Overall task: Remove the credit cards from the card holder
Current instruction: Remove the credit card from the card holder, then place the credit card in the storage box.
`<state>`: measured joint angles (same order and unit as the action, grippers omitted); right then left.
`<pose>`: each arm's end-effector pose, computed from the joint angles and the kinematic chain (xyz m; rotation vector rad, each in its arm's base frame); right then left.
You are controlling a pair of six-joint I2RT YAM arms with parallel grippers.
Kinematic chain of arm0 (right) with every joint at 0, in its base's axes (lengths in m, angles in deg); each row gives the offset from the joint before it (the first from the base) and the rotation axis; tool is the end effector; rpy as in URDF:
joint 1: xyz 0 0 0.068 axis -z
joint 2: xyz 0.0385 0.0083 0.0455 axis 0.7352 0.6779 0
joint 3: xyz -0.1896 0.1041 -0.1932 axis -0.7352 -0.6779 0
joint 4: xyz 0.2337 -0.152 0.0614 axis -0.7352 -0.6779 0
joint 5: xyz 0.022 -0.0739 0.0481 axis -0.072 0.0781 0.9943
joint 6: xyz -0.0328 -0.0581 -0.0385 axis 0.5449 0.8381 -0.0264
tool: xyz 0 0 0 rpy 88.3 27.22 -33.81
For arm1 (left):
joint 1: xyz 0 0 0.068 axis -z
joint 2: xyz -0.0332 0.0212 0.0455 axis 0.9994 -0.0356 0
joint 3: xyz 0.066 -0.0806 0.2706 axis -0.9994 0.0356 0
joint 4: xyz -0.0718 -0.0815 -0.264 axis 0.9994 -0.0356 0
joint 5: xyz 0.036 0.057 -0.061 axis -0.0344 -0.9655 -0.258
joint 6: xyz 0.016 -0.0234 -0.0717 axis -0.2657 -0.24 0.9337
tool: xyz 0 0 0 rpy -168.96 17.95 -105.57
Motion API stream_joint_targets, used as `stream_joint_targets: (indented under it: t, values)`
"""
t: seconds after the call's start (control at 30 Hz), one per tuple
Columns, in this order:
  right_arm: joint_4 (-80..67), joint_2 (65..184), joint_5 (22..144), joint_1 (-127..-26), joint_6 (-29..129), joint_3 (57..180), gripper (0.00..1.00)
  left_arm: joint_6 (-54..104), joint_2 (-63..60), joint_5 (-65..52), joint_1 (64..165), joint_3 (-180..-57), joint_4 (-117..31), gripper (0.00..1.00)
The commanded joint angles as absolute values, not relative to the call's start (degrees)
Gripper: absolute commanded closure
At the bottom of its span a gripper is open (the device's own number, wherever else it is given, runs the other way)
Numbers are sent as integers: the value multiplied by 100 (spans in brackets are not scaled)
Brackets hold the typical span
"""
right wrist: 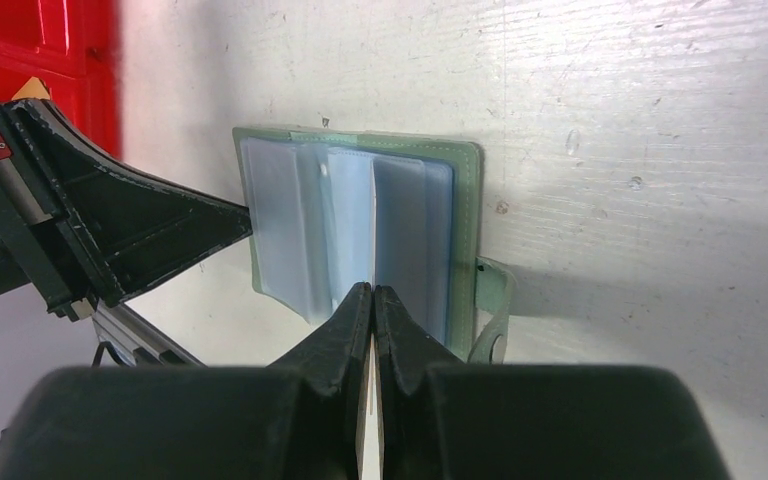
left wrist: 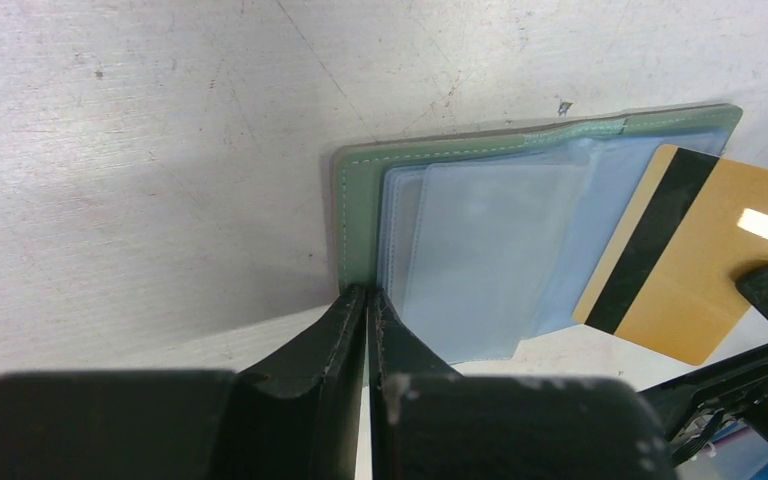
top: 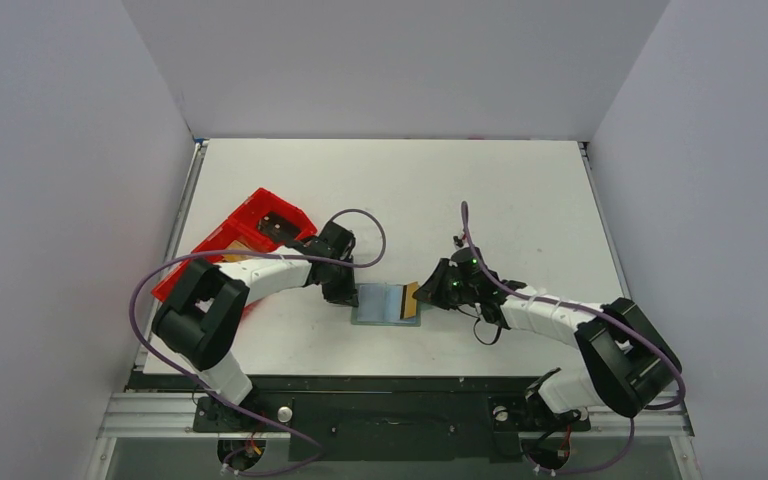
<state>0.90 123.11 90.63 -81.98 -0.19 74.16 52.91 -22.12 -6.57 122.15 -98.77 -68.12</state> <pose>0.2339 0.1823 0.1356 0.3466 2.5180 1.0442 0.2778 -0.2001 0.1236 -0.0915 2.8529 -0.5221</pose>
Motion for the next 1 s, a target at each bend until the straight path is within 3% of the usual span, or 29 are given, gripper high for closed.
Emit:
stream_joint_targets:
  t: [0.0, 0.13, 0.27, 0.53, 0.97]
  values:
    - [-48, 12038, 8999, -8134, 134, 7501, 100, 5191, -2365, -785, 12423, -10071, -6692, 94]
    - [-78, 11950, 9068, -8107, 91, 7569, 100, 5077, -2031, -806, 12408, -10404, -6988, 72]
    - [-77, 11868, 9205, -8066, 40, 7659, 100, 5006, -1675, -661, 12328, -10625, -7174, 62]
    - [-54, 11552, 9569, -7905, -163, 7803, 100, 5082, -1047, 292, 11875, -10516, -6779, 54]
    - [336, 11213, 10121, -7820, -688, 7981, 100, 5626, -779, 1861, 11610, -10058, -5533, 54]
